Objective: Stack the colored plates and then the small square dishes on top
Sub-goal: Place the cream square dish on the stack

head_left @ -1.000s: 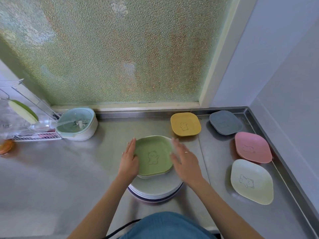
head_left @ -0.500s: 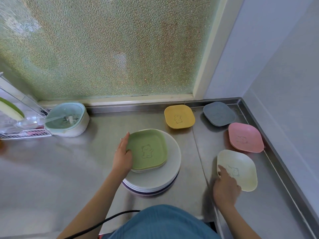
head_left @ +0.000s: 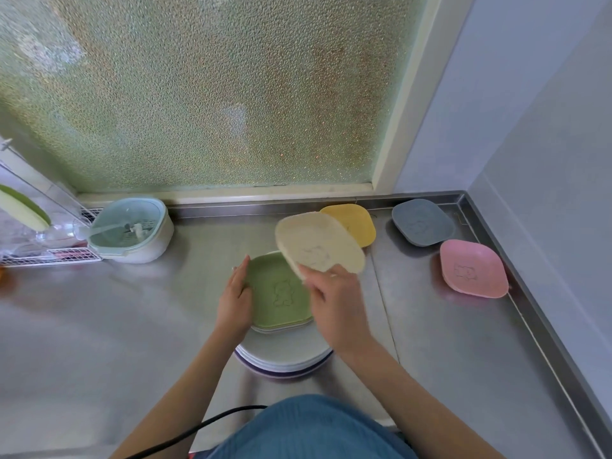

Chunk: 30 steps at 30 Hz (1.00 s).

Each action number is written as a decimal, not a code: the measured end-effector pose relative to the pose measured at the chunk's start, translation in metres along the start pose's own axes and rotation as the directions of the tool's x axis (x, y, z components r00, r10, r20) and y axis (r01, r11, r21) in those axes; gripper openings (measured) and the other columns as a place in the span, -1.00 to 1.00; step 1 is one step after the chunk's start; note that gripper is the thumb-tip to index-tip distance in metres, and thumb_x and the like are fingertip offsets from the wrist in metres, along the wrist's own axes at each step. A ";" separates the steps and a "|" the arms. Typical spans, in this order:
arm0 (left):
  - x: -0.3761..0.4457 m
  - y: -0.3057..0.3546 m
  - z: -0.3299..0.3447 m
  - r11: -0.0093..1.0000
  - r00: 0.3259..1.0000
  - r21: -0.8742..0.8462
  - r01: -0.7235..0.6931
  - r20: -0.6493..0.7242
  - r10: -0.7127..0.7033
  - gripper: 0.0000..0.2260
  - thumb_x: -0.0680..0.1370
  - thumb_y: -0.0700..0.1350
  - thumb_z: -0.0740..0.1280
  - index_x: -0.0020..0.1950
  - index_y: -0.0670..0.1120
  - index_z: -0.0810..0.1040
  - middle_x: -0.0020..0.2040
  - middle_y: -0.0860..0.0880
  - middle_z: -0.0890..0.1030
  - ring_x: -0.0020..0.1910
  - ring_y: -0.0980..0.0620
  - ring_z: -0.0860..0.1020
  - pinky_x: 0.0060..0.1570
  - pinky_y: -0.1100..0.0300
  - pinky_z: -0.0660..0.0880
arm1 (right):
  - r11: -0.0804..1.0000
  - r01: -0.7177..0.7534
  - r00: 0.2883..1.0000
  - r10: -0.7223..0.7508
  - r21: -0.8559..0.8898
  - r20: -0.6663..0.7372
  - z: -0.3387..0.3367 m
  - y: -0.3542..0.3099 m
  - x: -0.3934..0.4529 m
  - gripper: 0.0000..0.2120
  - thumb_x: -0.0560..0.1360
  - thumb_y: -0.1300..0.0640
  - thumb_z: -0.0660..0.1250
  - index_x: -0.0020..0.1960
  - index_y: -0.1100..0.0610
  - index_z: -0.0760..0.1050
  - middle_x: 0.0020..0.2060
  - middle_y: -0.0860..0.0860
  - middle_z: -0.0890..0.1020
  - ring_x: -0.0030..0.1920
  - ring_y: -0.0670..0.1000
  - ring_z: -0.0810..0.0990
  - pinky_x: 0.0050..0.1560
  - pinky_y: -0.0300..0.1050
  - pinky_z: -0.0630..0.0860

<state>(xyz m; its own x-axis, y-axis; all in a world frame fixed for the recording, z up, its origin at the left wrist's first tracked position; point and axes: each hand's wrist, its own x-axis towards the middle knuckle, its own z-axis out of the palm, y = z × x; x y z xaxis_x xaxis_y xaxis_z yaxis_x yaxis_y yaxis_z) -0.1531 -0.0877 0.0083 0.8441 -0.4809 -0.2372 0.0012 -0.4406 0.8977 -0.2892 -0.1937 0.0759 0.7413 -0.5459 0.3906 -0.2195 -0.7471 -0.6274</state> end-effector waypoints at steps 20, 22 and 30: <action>0.011 0.008 -0.011 1.000 0.997 0.015 0.012 0.079 -0.013 -0.55 0.58 -0.32 0.12 0.44 -0.03 0.33 0.40 -0.03 0.42 0.39 -0.01 0.36 0.31 0.26 0.23 | 0.961 -0.122 0.966 0.056 0.250 0.254 0.029 0.004 -0.007 -0.71 0.57 0.07 0.19 0.22 0.11 0.53 0.04 0.00 0.64 0.08 -0.07 0.52 0.14 -0.28 0.39; 0.014 0.009 -0.010 0.999 0.997 0.053 -0.004 0.080 0.000 -0.55 0.58 -0.32 0.11 0.44 -0.02 0.33 0.42 -0.03 0.39 0.42 0.00 0.32 0.30 0.28 0.19 | 0.970 -0.171 0.985 0.169 0.173 0.029 0.014 0.033 -0.006 -0.69 0.57 0.08 0.15 0.23 0.13 0.52 0.08 -0.04 0.60 0.12 -0.09 0.49 0.16 -0.35 0.33; 0.017 0.009 -0.006 0.999 0.999 0.039 0.023 0.037 -0.025 -0.54 0.57 -0.34 0.08 0.41 0.02 0.37 0.39 -0.01 0.42 0.39 -0.02 0.34 0.32 0.22 0.23 | 0.700 -0.645 0.760 0.629 -0.306 -0.163 -0.038 0.189 -0.006 -0.52 0.47 0.29 0.26 0.38 0.28 0.28 0.27 0.28 0.46 0.32 0.28 0.35 0.26 0.16 0.33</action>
<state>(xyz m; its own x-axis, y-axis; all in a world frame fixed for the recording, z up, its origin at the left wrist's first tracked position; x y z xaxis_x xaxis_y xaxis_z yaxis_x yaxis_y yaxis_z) -0.1354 -0.0949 0.0144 0.8233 -0.4977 -0.2729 0.0001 -0.4806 0.8769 -0.3594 -0.3459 -0.0200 0.3216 -0.9468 0.0118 -0.8261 -0.2866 -0.4852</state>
